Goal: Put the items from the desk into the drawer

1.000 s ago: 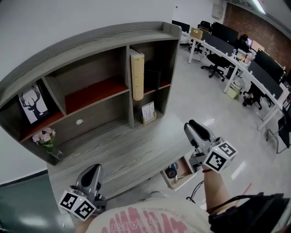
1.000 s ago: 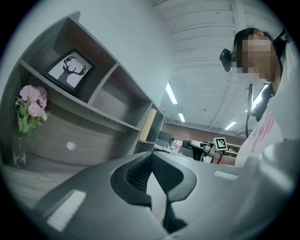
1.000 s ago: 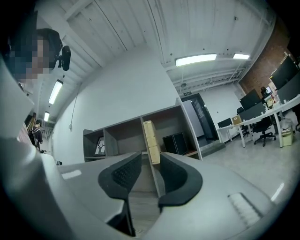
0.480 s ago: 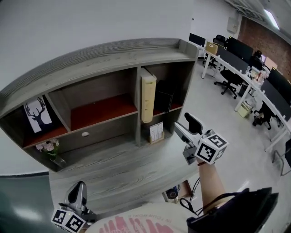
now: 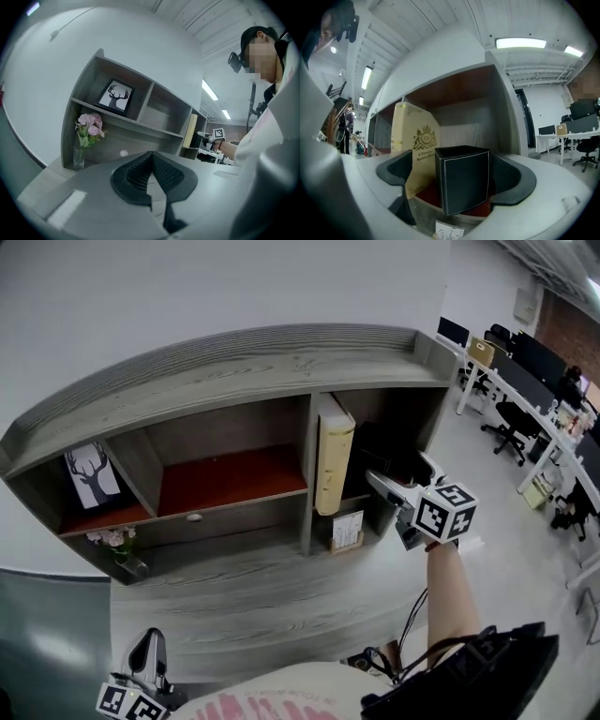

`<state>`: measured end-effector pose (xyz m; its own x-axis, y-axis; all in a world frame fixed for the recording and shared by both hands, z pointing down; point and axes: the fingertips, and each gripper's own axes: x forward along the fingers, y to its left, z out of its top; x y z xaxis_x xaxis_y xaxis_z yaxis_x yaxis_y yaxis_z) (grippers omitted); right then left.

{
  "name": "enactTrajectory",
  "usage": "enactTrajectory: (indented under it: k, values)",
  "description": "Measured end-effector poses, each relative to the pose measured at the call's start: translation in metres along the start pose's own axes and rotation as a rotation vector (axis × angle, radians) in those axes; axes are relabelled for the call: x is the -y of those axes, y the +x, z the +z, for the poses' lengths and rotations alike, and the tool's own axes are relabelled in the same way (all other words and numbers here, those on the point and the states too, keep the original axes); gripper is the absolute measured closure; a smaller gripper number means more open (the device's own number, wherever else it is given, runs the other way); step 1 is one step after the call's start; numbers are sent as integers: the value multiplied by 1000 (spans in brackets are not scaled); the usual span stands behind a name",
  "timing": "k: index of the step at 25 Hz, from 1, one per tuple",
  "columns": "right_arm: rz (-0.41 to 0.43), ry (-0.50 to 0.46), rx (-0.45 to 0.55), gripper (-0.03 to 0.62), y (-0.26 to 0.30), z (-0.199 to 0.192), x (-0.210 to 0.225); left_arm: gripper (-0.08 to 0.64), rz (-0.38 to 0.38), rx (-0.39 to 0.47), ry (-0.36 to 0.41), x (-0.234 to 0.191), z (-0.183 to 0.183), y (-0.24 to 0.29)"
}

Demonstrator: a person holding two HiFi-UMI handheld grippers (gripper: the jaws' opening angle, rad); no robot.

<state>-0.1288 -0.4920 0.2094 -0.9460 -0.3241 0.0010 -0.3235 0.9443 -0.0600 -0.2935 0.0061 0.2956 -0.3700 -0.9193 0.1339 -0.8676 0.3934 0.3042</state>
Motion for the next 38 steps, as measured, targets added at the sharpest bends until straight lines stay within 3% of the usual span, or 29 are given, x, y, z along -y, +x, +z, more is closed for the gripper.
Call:
enactTrajectory:
  k: [5,11,18,25,28,33,38]
  values:
    - [49,-55,-45,61,26,-3,13,540,55,-19,-5,-4,-5,-4]
    - [90,-59,-37,28,47,-4,10,540,60,-34,-8,-1,-9,3]
    - [14,-112,-71,28,52,-3,14,540,49,-47,1,2,-12,7]
    - [40,-9,-120,28,67,-19,20,540,58,-40,-4,0,-13,2]
    - [50,-11,-105,46,65,-21,21,540,57,-39,-6,-1,-15,1]
    - [37,-101,-67,59,56,-16,11,540,57,-50,-15,-3,-19,2]
    - [5,-98,-40,60,34,-10,4,540,21,-52,-8,1,-18,9]
